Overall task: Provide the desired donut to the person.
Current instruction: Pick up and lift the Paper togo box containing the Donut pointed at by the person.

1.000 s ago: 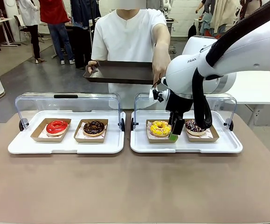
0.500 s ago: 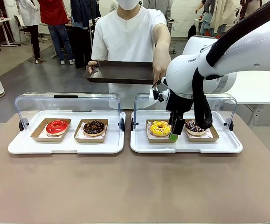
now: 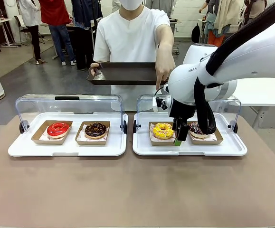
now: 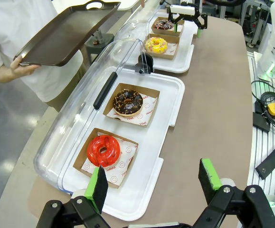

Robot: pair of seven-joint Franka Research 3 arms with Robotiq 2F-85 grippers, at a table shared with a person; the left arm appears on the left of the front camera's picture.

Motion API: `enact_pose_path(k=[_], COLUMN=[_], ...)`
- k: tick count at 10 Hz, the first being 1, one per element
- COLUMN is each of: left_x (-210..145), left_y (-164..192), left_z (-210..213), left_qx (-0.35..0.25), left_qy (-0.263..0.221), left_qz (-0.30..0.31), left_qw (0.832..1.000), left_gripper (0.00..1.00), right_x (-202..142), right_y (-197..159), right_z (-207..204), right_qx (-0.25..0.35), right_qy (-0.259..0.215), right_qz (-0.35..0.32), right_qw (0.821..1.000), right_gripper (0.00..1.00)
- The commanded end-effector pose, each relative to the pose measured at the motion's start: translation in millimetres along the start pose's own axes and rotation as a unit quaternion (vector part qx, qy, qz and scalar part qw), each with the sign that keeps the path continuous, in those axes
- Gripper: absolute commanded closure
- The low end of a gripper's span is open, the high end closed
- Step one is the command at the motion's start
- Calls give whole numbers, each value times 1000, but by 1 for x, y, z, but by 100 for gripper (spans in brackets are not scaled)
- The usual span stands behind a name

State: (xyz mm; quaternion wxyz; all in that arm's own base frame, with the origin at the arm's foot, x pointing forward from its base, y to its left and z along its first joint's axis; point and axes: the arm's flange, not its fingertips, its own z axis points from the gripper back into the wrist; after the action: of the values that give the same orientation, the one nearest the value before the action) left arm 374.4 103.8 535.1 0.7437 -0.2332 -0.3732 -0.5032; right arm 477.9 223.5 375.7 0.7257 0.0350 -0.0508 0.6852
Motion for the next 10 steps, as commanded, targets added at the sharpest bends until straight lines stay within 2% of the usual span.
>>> enact_pose_path(k=[1, 3, 8, 10], left_x=[0, 0, 0, 0], left_y=[0, 0, 0, 0], left_z=[1, 1, 1, 1], left_qx=[-1, -1, -1, -1], left_qy=[-5, -5, -5, -5], left_qz=[-1, -1, -1, -1], left_qw=[1000, 1000, 1000, 1000], left_gripper=[0, 0, 0, 0], right_x=[2, 3, 0, -2], right_y=[-13, -19, -21, -23], right_z=[-11, -23, -31, -32], right_qx=[-20, -35, -53, -51], right_qy=[2, -3, 49, 48], right_qz=[23, 35, 9, 0], right_qw=[1000, 999, 997, 998], right_gripper=[0, 0, 0, 0])
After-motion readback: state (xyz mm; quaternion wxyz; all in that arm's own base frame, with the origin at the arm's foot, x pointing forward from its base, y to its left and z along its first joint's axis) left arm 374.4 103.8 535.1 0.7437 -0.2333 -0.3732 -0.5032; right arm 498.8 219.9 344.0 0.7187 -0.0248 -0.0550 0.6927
